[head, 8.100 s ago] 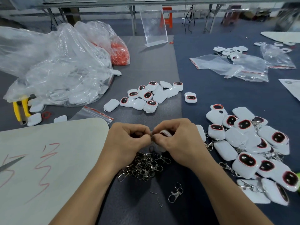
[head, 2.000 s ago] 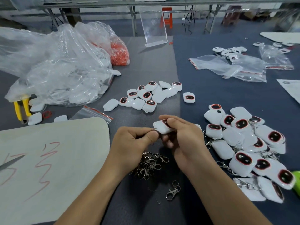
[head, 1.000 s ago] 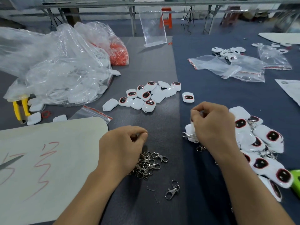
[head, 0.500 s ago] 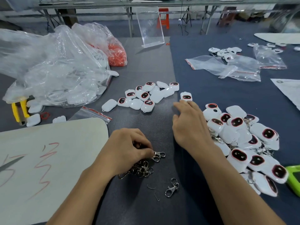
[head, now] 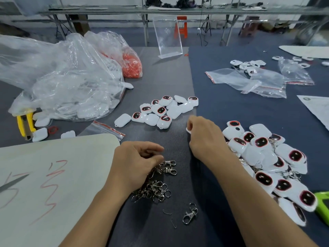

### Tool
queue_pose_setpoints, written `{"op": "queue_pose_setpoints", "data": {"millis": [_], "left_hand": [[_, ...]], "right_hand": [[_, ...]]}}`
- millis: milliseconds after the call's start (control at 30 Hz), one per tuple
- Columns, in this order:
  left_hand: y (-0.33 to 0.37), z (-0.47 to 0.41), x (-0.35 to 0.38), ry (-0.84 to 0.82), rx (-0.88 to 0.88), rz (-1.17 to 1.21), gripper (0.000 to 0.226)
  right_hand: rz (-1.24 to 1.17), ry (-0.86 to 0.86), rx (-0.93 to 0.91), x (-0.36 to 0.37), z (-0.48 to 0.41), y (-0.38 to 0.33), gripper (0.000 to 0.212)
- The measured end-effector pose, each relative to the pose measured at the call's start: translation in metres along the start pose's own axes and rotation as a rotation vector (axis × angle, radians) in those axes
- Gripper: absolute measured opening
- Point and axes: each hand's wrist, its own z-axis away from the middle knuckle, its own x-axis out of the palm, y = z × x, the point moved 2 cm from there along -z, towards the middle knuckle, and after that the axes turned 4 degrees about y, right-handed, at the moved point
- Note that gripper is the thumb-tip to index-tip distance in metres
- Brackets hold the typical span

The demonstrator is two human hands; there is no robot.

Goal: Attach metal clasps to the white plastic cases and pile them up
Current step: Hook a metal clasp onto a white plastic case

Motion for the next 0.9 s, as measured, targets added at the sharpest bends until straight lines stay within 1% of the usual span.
{"op": "queue_pose_setpoints", "data": {"millis": [67, 133, 200, 267, 333, 367, 433, 500, 533, 600, 667, 800, 900], "left_hand": [[0.0, 0.002, -0.001, 0.025, 0.019, -0.029, 0.031], [0.002, 0.003, -0.002, 0.077, 0.031, -0.042, 0.03], [0.001, 0.003, -0.002, 0.106, 0.022, -0.003, 0.032], [0.003, 0.002, -0.002, 0.114, 0.008, 0.052, 0.034], [0.003, 0.001, -0.001, 0.114, 0.002, 0.106, 0.034], [0.002, 0.001, -0.001, 0.111, 0.0, 0.132, 0.035], [0.002, 0.001, -0.001, 0.107, -0.004, 0.182, 0.038], [0.0, 0.0, 0.0, 0.112, -0.023, 0.24, 0.041], [0.0, -0.001, 0.0, 0.114, -0.042, 0.285, 0.043], [0.0, -0.001, 0.001, 0.106, -0.077, 0.388, 0.044], [0.002, 0.0, 0.002, 0.081, -0.084, 0.45, 0.042], [0.005, 0.003, 0.004, 0.08, -0.114, 0.539, 0.039], [0.008, 0.006, 0.006, 0.108, -0.142, 0.589, 0.036]], "right_hand": [[0.028, 0.006, -0.026, -0.003, 0.016, 0.005, 0.028], [-0.039, 0.067, 0.003, -0.008, 0.027, 0.015, 0.034], [-0.127, 0.143, 0.036, -0.012, 0.032, 0.022, 0.05], [-0.209, 0.239, -0.026, -0.015, 0.037, 0.017, 0.061], [-0.307, 0.309, -0.113, -0.016, 0.044, 0.002, 0.061], [-0.383, 0.32, -0.122, -0.014, 0.049, -0.006, 0.058], [-0.617, 0.248, -0.038, -0.006, 0.058, -0.018, 0.048], [-0.905, 0.08, 0.125, 0.004, 0.062, -0.027, 0.035], [-1.002, 0.003, 0.187, 0.008, 0.064, -0.029, 0.029], [-1.06, -0.082, 0.211, 0.012, 0.066, -0.03, 0.021], [-1.108, -0.112, 0.19, 0.013, 0.066, -0.031, 0.018], [-1.236, -0.208, 0.171, 0.013, 0.065, -0.032, 0.023], [-1.245, -0.21, 0.162, 0.012, 0.063, -0.03, 0.023]]}}
